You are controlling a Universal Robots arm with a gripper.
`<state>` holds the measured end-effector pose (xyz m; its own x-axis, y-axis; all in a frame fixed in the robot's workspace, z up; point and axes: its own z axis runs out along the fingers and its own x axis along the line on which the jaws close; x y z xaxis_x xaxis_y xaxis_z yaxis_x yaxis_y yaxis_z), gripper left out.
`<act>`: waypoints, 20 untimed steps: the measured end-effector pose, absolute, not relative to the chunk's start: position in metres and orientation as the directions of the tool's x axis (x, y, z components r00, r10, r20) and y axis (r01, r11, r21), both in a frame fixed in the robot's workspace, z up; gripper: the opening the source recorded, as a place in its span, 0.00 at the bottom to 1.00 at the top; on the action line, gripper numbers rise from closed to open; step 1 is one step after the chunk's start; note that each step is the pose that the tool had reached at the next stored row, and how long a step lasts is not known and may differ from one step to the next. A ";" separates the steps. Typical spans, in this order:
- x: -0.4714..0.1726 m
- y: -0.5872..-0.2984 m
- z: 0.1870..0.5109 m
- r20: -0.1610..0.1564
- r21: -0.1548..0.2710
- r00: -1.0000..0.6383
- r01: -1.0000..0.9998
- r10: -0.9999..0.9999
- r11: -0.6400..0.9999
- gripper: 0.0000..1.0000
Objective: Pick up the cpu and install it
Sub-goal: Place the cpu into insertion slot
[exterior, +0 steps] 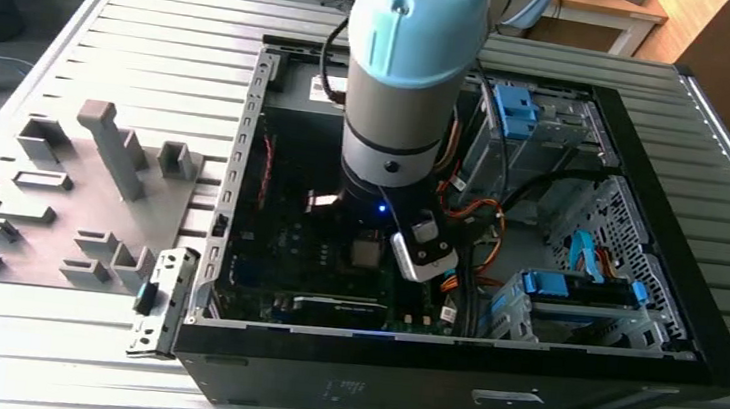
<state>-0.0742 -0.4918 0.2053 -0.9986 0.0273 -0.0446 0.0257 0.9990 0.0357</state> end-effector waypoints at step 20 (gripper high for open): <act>-0.074 -0.492 0.230 -0.050 0.036 -0.998 0.026 0.028 0.999 0.47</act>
<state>-0.0744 -0.4918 0.2300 -0.9984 0.0278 -0.0502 0.0260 0.9990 0.0358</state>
